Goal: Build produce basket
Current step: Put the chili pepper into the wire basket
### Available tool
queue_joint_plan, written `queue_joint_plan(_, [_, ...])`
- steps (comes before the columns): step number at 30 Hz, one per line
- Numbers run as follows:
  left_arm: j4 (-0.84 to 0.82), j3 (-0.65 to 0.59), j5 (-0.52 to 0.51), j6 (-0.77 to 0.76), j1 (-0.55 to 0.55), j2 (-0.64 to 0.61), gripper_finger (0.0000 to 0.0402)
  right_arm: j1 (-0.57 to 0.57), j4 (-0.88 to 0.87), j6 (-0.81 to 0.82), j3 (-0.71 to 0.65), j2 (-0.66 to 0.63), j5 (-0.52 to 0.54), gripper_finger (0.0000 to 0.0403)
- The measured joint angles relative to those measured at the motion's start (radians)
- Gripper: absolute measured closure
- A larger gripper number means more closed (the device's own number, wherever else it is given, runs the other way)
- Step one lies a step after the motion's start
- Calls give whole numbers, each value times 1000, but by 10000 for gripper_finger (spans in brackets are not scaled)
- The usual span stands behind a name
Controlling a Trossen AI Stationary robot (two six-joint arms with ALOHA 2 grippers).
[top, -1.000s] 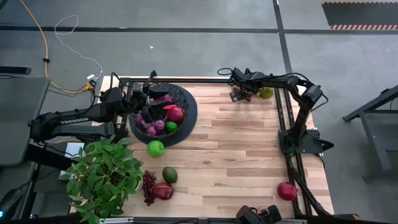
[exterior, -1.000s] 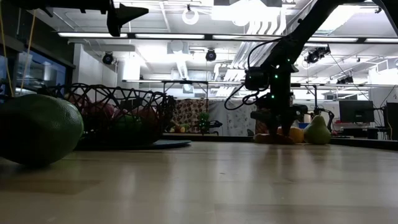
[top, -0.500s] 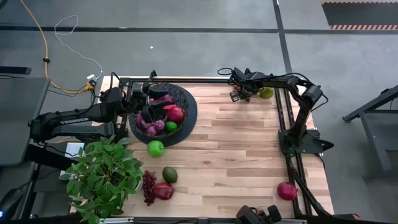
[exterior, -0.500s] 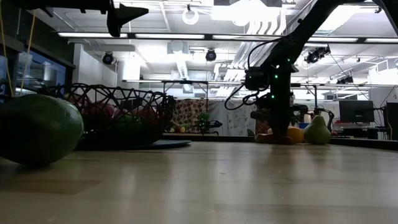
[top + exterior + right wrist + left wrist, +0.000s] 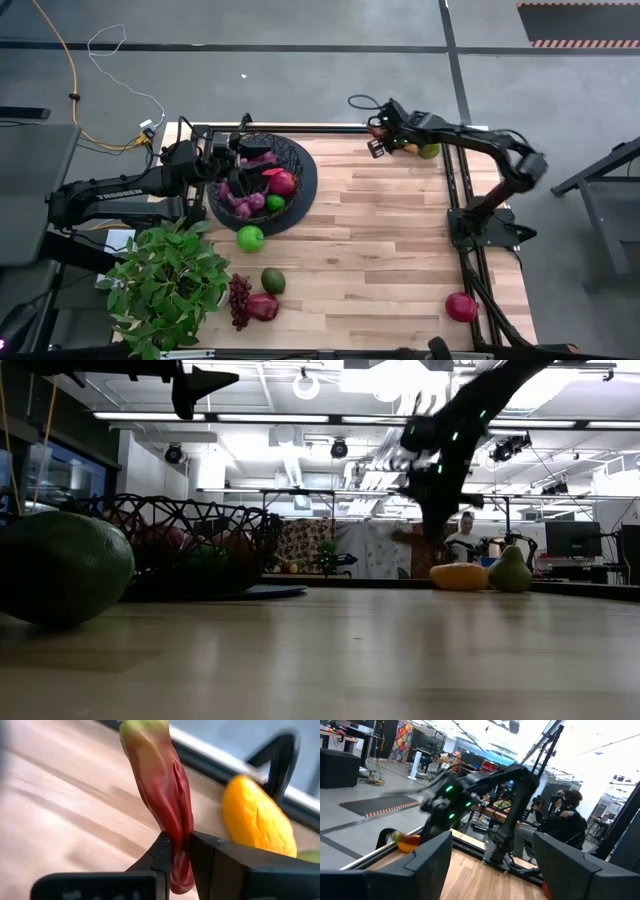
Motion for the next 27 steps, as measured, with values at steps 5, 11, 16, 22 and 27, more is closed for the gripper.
queue_joint_plan(5, [-2,0,0,0,0,0,135,85,145,37,-113,-231,-92,373])
queue_joint_plan(11, [-2,0,0,0,0,0,135,267,527,223,-367,-507,-179,373])
queue_joint_plan(16, [-2,0,-2,0,0,3,135,421,906,274,-499,-609,-172,373])
queue_joint_plan(22, [-3,1,-2,0,0,19,135,531,1052,159,-504,-611,-140,373])
queue_joint_plan(27, [-2,1,11,-1,0,23,135,545,1051,157,-504,-611,-102,373])
